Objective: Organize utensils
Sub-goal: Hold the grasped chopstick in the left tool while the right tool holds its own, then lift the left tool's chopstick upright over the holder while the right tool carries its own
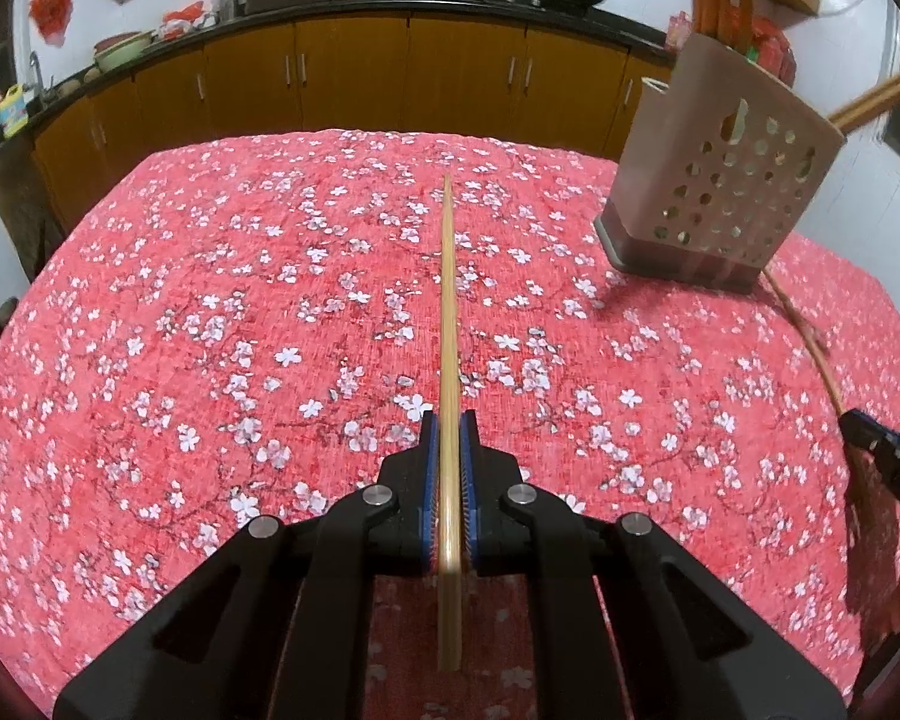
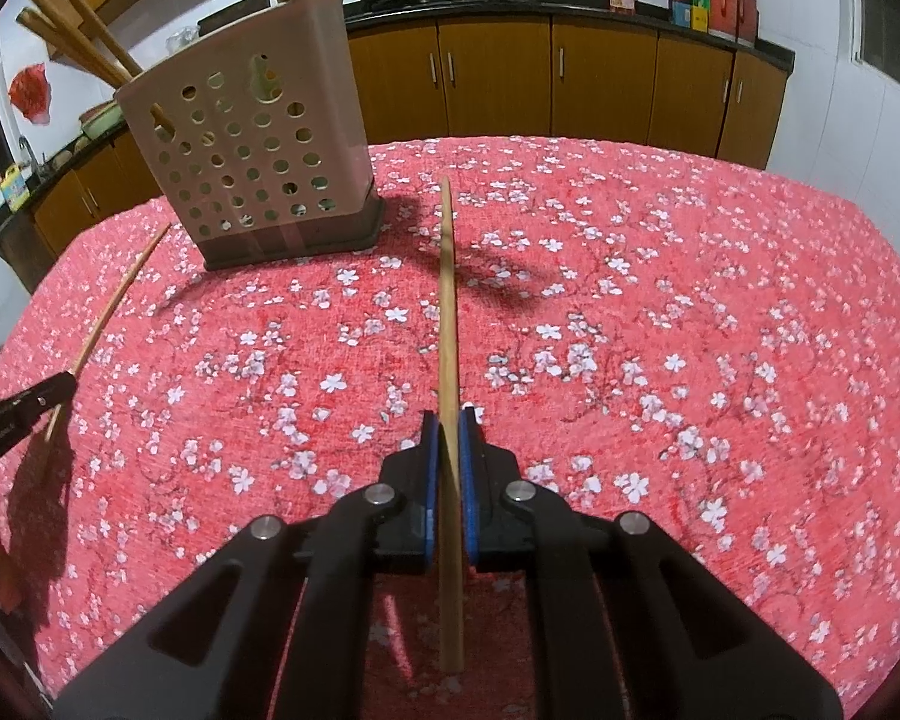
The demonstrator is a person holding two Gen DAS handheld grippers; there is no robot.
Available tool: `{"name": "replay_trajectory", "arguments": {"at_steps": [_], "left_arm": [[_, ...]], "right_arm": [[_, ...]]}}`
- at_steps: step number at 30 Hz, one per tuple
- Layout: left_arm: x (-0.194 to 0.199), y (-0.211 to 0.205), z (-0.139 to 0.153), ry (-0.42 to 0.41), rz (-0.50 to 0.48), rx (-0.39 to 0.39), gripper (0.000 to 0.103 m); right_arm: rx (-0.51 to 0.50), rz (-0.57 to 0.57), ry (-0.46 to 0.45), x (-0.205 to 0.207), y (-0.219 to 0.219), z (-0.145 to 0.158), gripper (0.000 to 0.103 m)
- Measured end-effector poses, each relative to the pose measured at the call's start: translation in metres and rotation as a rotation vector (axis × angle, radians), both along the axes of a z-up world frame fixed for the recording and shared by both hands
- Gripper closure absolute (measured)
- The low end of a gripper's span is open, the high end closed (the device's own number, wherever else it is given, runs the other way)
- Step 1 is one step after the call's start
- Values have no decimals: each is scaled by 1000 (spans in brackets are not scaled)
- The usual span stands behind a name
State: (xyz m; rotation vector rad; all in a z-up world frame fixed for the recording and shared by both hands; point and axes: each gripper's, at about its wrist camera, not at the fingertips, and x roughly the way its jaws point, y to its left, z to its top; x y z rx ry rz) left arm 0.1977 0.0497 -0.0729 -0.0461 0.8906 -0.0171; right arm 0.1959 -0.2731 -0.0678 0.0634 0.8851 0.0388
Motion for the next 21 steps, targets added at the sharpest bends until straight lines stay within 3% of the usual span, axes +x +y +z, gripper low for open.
{"name": "replay_trajectory", "arguments": {"at_steps": [6,13,21], "left_arm": [[-13,3,24,-45,-2,-26,95],[-28,8,82,-205,1,-46,95],[-41,14,133,-353,-5,-115,95]], "right_arm": [[41,-9,-123,-17,-6,43,95],[65,-18,-290,-36,-11,97,95],[80,-23,-418,-45,-12,132,95]]}}
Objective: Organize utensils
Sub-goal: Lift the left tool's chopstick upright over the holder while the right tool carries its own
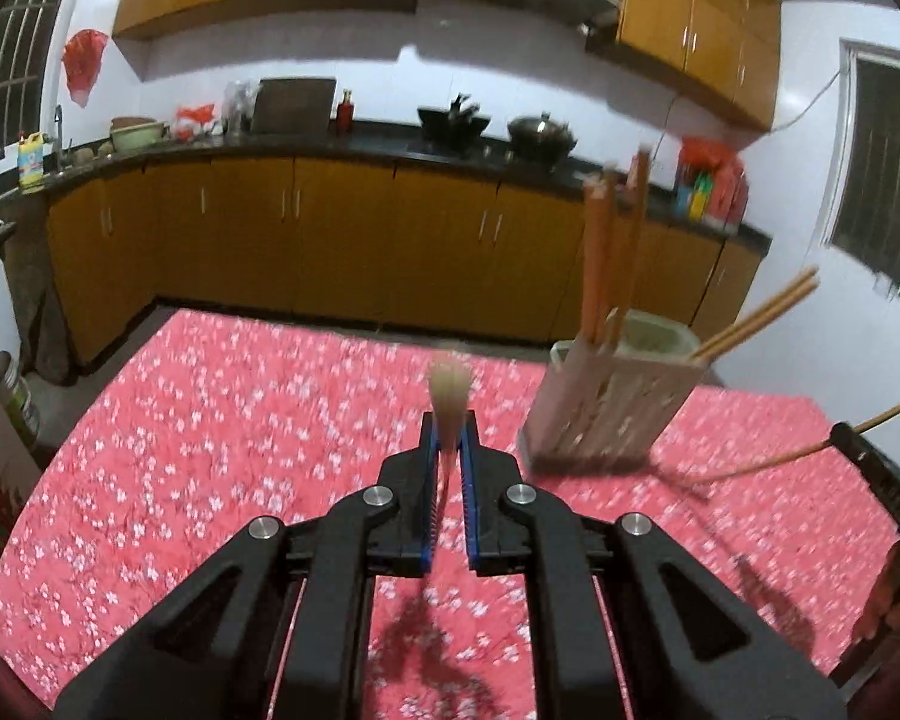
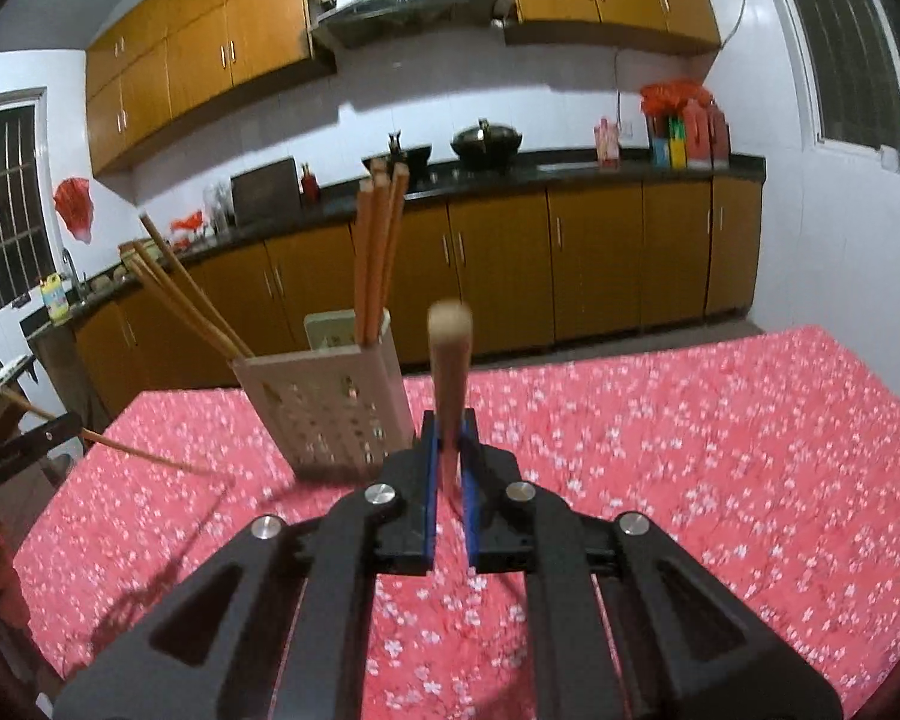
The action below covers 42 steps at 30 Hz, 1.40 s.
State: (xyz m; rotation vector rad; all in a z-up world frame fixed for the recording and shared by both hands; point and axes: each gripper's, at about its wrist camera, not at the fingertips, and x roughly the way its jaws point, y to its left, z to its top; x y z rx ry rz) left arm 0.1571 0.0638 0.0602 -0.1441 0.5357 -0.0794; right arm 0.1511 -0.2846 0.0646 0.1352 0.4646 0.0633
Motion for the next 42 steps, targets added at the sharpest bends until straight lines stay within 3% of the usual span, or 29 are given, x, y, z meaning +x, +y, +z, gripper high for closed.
{"name": "replay_trajectory", "arguments": {"at_steps": [11,19,24,28,42], "left_arm": [[-7,-14,48,-103,-98,-47,95],[-2,-41,89,-241,-130,-80,95],[11,-64,119,-374,-108,-68,95],[30,-79,127,-429,-70,-57,95],[73,-98,78,-300,-74,-65,95]], "right_arm": [[89,85,-135,-9,-2,61,95],[119,115,-268,-6,8,110,95],[91,113,-302,12,17,124,95],[79,111,-268,36,22,118,95],[83,133,-125,85,35,79,93]]}}
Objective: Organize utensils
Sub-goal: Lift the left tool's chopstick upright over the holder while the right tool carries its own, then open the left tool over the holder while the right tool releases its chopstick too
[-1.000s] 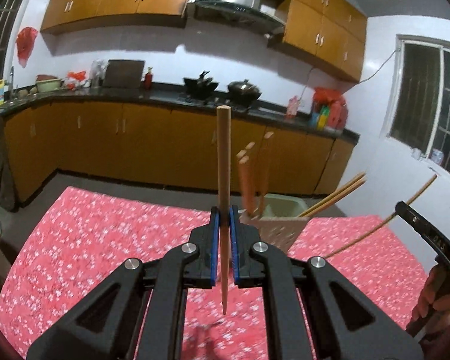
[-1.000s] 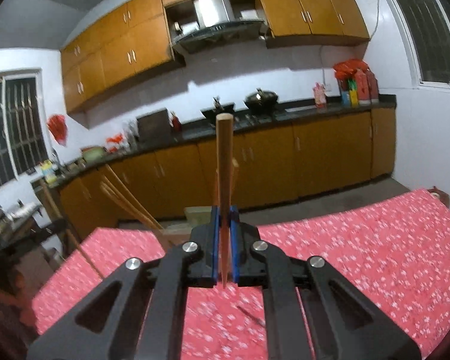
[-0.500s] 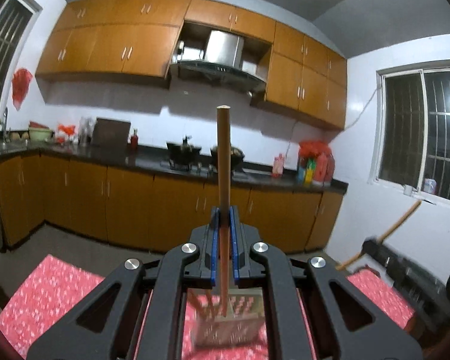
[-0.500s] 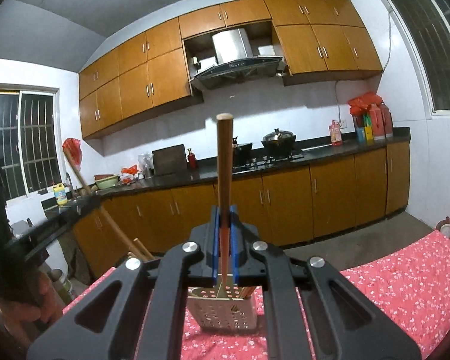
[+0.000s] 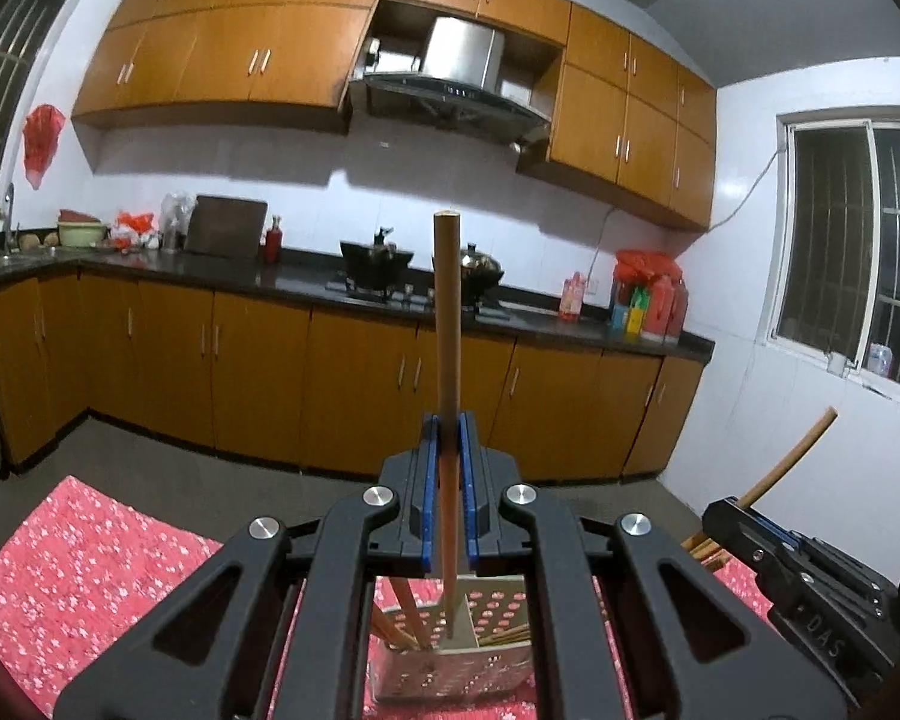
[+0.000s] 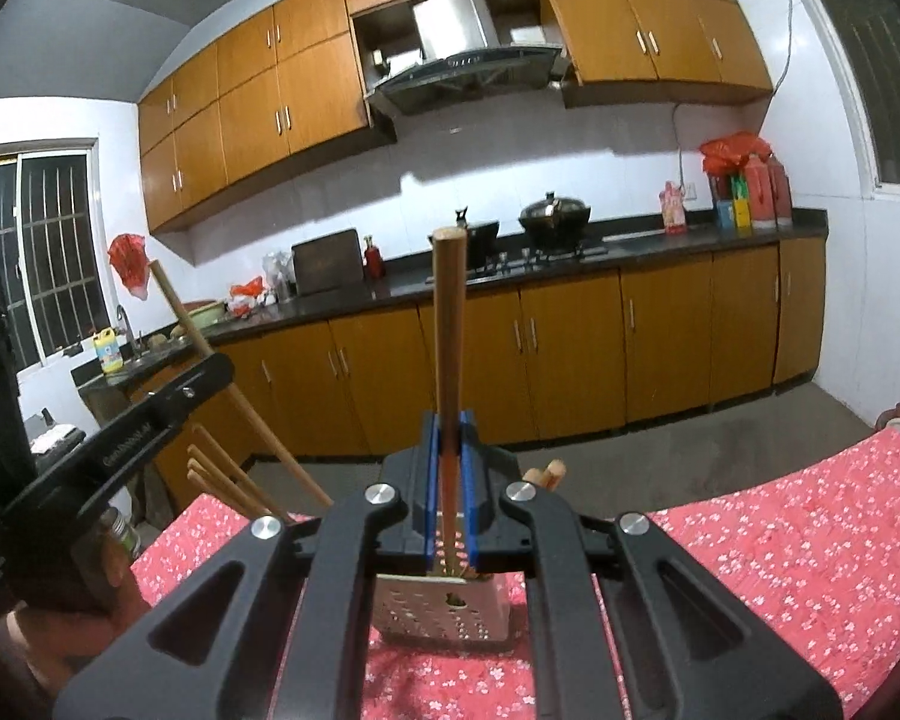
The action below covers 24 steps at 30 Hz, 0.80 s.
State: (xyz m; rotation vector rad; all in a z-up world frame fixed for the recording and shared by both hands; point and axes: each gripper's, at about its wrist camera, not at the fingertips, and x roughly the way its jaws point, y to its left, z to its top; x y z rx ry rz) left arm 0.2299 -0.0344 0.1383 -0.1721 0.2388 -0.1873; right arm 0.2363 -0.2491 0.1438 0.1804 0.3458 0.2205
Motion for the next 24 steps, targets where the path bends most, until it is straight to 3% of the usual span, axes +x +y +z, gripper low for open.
{"name": "replay_trajectory", "arguments": {"at_steps": [4,6,8,13,15,18,20,22,24], "left_arm": [[-4,4,0,6,-3,-11,94],[-8,7,5,-2,5,-15,84],[-12,12,11,-16,20,-30,64],[-31,26,25,-42,39,-54,58],[-41,30,27,-46,49,-50,51],[-60,37,27,-47,69,-32,34],[-77,43,23,-48,89,-12,17],[-88,47,20,-48,98,3,8],[-103,50,13,-41,103,26,6]], "right_arm": [[3,-7,-16,-7,1,1,74],[12,-8,-21,-11,0,4,74],[18,-13,-30,-15,-3,7,72],[25,-27,-66,-36,-8,16,61],[25,-33,-79,-48,-11,17,53],[19,-40,-89,-66,-15,15,42],[9,-49,-92,-79,-17,11,36],[-1,-60,-91,-91,-18,4,28],[-9,-66,-84,-101,-18,-3,24]]}}
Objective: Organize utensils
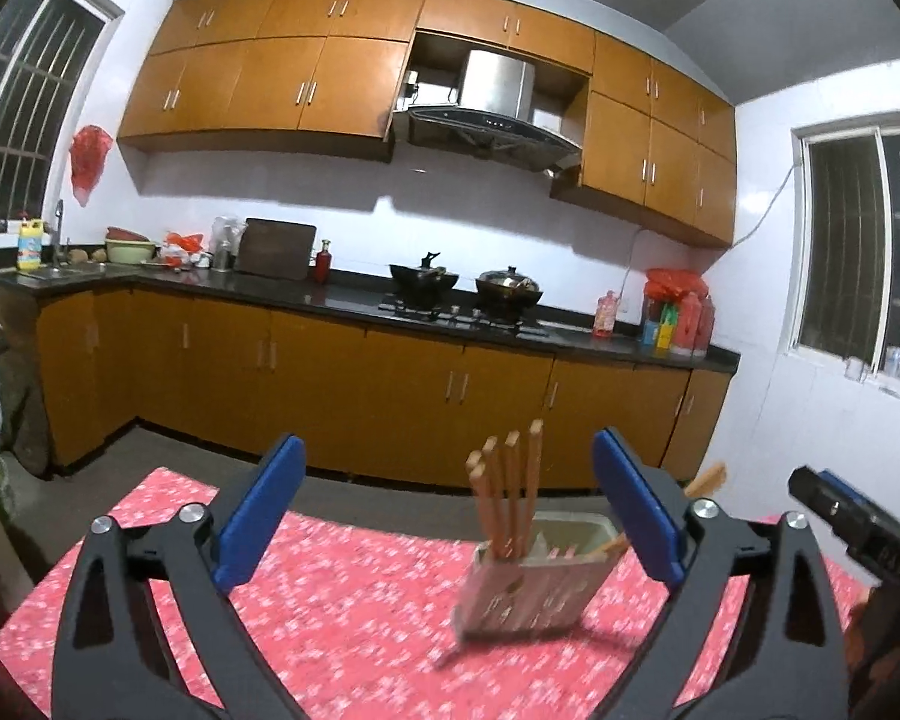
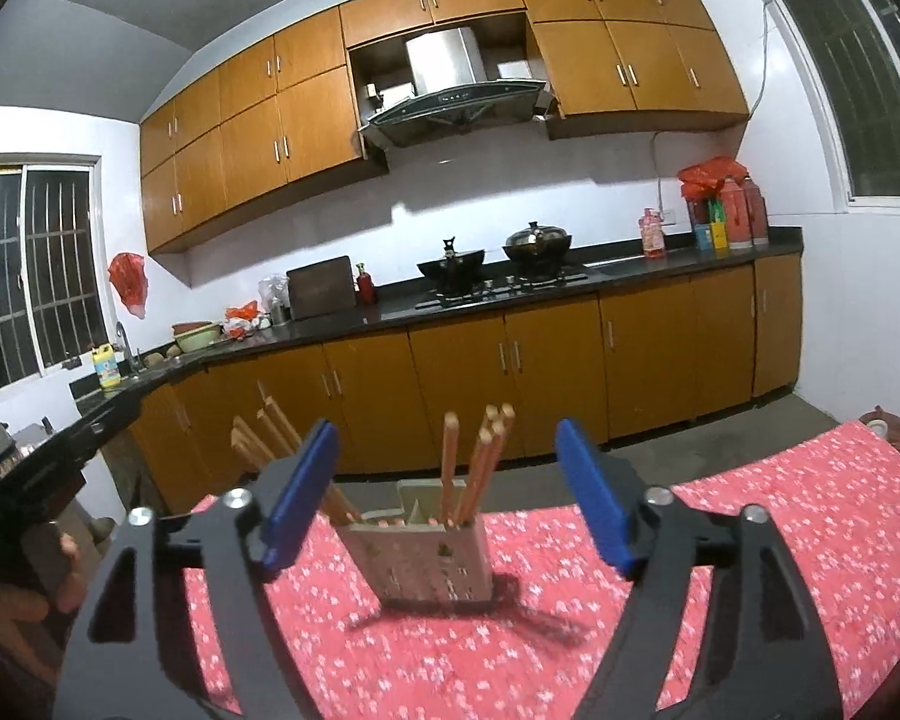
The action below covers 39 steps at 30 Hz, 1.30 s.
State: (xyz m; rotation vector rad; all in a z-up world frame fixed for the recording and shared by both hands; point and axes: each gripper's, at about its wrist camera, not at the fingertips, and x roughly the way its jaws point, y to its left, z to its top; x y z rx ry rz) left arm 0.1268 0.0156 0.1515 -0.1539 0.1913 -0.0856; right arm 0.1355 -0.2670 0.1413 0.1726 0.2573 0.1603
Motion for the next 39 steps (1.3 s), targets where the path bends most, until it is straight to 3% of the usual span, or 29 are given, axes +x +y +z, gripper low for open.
{"name": "replay_trajectory", "arguments": {"at_steps": [6,13,24,39], "left_arm": [[-30,-2,-26,35,33,81,2],[-58,-9,-49,72,58,106,2],[-86,-30,-79,80,56,202,2],[-99,-33,-117,175,61,197,2]], "right_arm": [[-71,-13,14,-28,15,-20,15],[-164,-25,4,-56,32,-38,4],[-195,-53,51,-78,34,-72,4],[-209,-81,131,-91,32,-111,4]]}}
